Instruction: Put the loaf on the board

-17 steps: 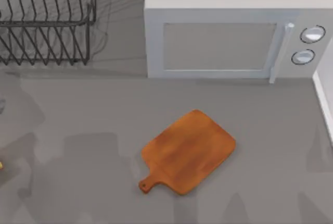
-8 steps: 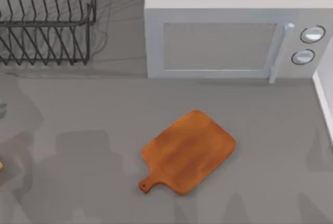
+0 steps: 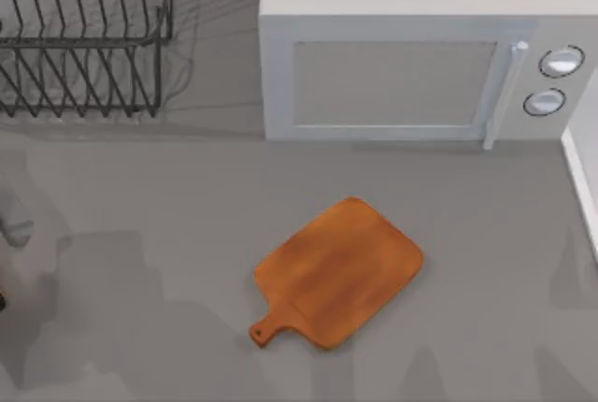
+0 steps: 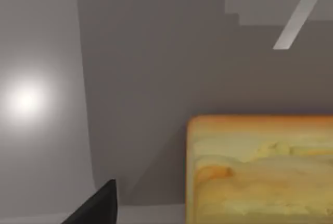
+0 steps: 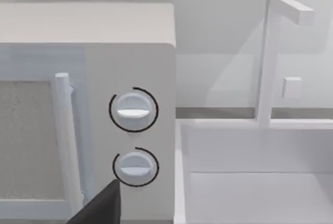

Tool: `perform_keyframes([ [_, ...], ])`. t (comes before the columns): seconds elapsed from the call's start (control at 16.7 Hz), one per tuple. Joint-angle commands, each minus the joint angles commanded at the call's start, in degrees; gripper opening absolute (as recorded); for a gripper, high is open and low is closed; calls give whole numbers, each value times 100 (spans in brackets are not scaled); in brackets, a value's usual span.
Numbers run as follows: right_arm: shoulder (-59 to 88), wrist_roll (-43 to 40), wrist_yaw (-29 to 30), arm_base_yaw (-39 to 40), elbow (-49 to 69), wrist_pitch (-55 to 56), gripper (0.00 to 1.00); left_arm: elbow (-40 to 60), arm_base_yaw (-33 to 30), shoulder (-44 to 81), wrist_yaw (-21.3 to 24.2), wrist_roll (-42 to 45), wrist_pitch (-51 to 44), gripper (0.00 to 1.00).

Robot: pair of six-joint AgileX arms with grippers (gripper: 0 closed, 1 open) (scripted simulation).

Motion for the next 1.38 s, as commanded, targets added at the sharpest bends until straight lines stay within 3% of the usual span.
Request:
perform_keyframes([
  [0.18,0,0,0,0,0,0,100,0,0,0,0,0,0,100],
  [0.96,0,0,0,0,0,0,100,0,0,0,0,0,0,2],
  [1.38,0,0,0,0,0,0,100,0,0,0,0,0,0,0],
])
